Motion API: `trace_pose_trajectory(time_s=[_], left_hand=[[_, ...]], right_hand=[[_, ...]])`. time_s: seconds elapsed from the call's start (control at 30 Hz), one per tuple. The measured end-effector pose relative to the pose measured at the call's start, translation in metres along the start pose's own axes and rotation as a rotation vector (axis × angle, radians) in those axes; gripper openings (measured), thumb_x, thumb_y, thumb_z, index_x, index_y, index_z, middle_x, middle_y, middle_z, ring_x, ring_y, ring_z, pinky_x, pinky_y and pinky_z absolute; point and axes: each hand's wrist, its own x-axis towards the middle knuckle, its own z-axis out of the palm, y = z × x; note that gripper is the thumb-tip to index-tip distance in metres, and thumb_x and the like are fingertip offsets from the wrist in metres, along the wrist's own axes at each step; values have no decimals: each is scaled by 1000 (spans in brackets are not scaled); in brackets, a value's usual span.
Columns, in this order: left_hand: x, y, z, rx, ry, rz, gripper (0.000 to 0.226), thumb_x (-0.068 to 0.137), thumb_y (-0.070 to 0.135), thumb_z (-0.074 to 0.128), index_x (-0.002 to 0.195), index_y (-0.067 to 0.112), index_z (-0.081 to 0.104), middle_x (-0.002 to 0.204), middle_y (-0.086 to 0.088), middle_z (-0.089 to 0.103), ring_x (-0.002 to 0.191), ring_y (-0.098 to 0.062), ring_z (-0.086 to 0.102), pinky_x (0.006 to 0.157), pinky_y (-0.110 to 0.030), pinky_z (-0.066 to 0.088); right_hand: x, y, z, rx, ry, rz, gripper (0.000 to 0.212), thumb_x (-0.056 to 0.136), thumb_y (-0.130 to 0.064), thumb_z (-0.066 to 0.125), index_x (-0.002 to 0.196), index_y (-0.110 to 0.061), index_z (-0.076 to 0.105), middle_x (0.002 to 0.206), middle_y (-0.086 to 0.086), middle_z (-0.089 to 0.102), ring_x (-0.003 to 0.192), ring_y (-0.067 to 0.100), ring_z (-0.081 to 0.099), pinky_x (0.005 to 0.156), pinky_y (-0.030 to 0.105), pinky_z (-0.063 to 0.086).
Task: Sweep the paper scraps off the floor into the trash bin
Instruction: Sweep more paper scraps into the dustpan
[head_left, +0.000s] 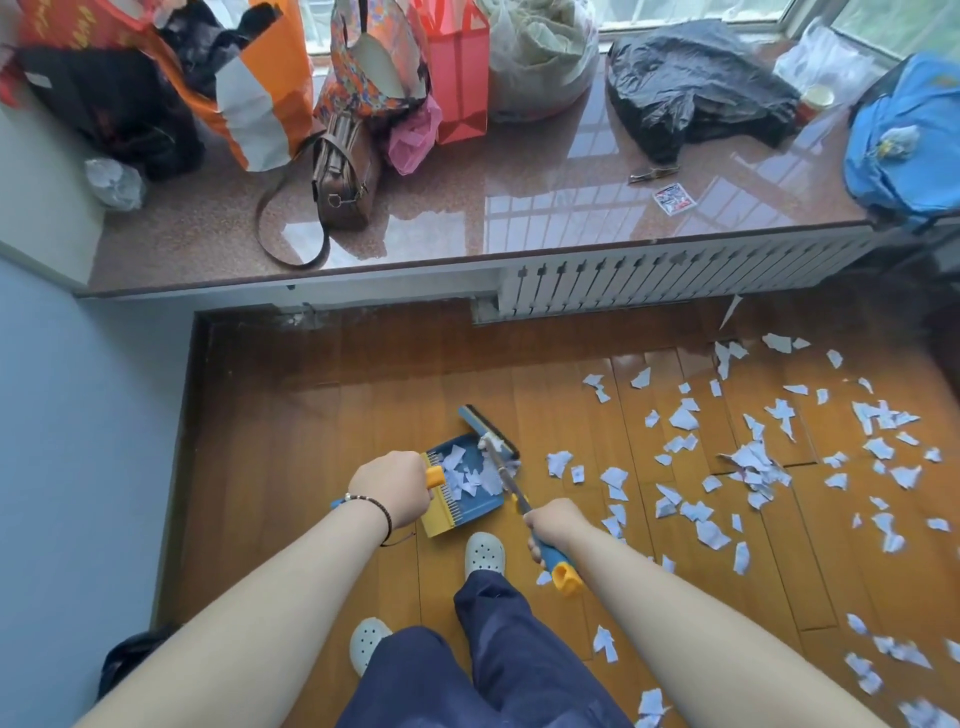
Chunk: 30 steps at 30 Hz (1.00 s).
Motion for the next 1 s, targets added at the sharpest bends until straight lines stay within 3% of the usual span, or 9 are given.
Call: trace_pose_trajectory(time_s=[0.13, 0.2, 0.27, 0.37, 0.53, 0.67, 0.77, 0.87, 1.0], left_hand=[[4, 0, -3, -5, 5, -7, 23, 98, 39, 57, 81, 24, 53, 75, 7, 57, 71, -18, 61, 59, -28, 45], [5, -1, -4, -11, 3, -9, 24, 97, 40, 58, 79, 25, 50, 76, 7, 56, 73, -20, 60, 61, -28, 44], [5, -3, -7, -13, 6, -8, 23, 96, 40, 59, 81, 25, 51, 77, 7, 55, 75, -21, 59, 62, -28, 43], [1, -10, -8, -15, 2, -12, 24, 96, 41, 60, 80, 25, 52, 75, 9, 55, 71, -18, 58, 60, -28, 43], [-8, -30, -2, -24, -10, -23, 25, 96, 45, 59, 82, 25, 54, 80, 6, 59, 78, -22, 62, 66, -30, 48], [-15, -42, 5, -47, 2, -9, 24, 98, 44, 57, 87, 23, 58, 80, 5, 61, 78, -21, 63, 66, -30, 50], [-20, -48, 11, -45, -4, 8, 23, 98, 42, 58, 87, 22, 58, 77, 5, 59, 78, -21, 64, 69, -32, 54], [-25, -50, 15, -66, 16, 20, 21, 98, 40, 57, 89, 22, 59, 77, 5, 59, 76, -22, 62, 66, -31, 51], [-30, -58, 25, -94, 19, 31, 23, 97, 41, 59, 90, 20, 63, 79, 3, 63, 75, -22, 63, 65, -32, 52]], right_hand=[[-19, 2, -2, -27, -79, -11, 21, 92, -17, 54, 71, -16, 50, 83, 8, 58, 68, 21, 55, 74, 32, 58], [-26, 4, -10, 18, -123, 30, 13, 94, -15, 53, 84, -8, 55, 75, 13, 56, 54, 23, 52, 52, 29, 54], [-32, 9, -19, 34, -143, 47, 15, 96, -15, 51, 100, -2, 58, 66, 13, 52, 43, 21, 45, 43, 23, 43], [-33, 12, -30, 47, -101, 11, 23, 95, -16, 49, 109, -2, 60, 62, 12, 53, 40, 20, 45, 43, 23, 42], [-20, -3, -36, 56, -32, 16, 10, 95, -9, 49, 95, 0, 53, 60, 14, 51, 41, 21, 47, 44, 26, 45], [-4, -4, -18, -5, 32, -40, 9, 91, -14, 57, 87, -6, 55, 75, 9, 56, 64, 23, 54, 71, 35, 54], [-9, 5, 11, -43, -54, 18, 14, 99, -10, 45, 93, 1, 49, 63, 14, 52, 52, 25, 48, 55, 33, 44], [-9, 14, 34, -84, -15, -9, 8, 97, -11, 47, 94, -3, 50, 73, 10, 53, 62, 23, 50, 64, 33, 46], [-13, 33, 63, -57, -5, -3, 4, 94, -13, 51, 94, -9, 52, 78, 6, 53, 64, 19, 49, 62, 26, 45]])
